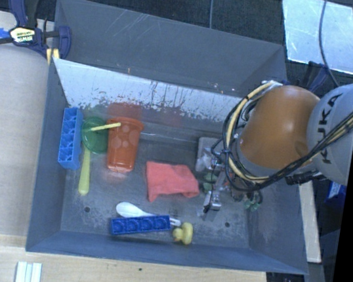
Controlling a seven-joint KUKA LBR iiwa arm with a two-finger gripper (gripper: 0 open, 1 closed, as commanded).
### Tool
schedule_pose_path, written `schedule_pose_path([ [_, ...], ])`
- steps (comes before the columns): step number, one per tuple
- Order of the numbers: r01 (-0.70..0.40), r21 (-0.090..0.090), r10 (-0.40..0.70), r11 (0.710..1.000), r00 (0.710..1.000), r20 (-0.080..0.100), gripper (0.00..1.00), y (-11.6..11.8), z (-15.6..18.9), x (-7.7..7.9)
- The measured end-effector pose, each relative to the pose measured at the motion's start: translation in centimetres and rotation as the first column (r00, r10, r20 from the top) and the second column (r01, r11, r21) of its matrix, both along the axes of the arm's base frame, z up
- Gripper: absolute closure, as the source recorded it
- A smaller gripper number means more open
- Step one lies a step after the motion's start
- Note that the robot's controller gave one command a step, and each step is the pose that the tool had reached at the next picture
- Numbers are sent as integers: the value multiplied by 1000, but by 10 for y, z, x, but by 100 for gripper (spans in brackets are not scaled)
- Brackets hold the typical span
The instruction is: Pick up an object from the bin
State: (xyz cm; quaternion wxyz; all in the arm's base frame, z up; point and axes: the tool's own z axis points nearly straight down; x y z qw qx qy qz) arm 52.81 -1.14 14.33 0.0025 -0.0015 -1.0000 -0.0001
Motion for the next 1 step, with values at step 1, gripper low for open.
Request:
schedule_pose_path([
  [1,0,0,0,1000,1000,8,0,0,4,2],
])
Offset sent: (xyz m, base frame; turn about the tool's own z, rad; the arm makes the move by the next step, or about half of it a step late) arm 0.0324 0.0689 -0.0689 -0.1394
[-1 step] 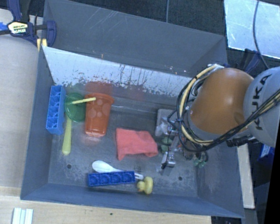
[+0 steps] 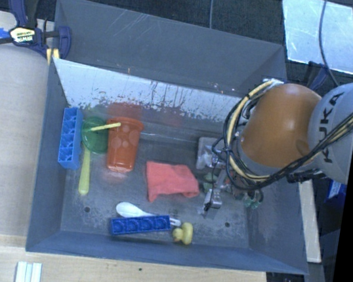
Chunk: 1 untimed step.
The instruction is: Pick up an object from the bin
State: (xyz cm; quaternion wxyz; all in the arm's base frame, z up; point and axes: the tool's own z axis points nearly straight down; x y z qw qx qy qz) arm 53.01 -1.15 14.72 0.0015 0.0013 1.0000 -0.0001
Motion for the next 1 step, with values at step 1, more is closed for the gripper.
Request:
schedule_pose_path([
  [1,-84,-1,84,997,996,4,0,40,-41,20],
])
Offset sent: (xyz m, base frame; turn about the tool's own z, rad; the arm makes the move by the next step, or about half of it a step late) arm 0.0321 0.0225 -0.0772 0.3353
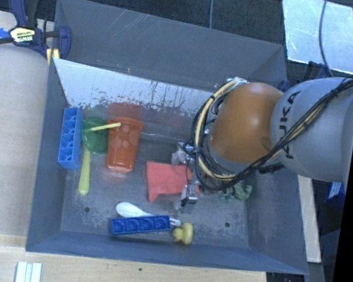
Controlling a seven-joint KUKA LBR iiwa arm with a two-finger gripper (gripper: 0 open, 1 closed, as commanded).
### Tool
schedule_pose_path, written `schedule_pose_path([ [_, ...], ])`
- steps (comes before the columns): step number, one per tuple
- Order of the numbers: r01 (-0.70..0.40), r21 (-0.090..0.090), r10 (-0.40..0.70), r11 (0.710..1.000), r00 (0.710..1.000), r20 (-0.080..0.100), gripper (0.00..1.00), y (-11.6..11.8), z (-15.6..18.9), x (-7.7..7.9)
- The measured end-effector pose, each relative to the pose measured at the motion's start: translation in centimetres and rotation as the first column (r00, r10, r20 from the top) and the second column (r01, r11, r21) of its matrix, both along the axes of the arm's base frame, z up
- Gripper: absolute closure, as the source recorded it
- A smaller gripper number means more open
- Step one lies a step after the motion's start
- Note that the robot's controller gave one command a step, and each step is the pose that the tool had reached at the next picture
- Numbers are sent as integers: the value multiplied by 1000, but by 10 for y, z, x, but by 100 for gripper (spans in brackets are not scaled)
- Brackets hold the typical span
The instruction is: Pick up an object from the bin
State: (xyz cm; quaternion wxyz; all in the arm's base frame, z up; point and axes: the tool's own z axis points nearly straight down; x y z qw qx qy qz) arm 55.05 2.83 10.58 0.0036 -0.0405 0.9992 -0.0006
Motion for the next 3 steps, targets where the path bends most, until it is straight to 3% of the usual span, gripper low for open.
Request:
schedule_pose_path([
  [1,406,3,-406,914,914,1,100,-18,-35,13],
  [2,406,3,-406,914,914,1,100,-18,-35,13],
  [3,398,0,-398,917,917,-3,100,3,23,-7],
])
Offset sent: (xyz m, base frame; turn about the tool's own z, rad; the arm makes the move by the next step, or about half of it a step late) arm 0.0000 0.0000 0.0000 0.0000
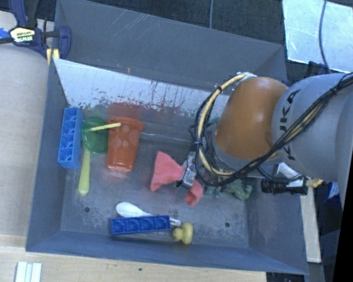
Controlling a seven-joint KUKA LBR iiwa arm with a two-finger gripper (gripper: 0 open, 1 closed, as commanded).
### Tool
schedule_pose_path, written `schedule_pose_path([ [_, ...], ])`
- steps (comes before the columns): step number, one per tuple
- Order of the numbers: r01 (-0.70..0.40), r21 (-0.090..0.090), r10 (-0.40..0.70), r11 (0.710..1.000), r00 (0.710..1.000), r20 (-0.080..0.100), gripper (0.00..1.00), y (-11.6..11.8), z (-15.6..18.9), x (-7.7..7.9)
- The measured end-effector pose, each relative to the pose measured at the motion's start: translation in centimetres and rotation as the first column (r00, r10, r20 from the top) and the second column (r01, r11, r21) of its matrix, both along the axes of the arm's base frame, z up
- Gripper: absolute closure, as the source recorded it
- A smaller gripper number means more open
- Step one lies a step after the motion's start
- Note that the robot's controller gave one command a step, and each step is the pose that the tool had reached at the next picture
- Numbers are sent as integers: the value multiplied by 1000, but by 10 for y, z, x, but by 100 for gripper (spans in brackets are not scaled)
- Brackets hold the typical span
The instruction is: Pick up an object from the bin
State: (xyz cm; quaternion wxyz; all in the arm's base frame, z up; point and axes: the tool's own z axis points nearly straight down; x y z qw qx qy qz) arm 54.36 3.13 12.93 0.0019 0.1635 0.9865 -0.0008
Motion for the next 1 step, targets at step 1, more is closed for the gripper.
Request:
schedule_pose_path([
  [1,-12,0,12,1000,1000,0,100,-29,77,24],
])
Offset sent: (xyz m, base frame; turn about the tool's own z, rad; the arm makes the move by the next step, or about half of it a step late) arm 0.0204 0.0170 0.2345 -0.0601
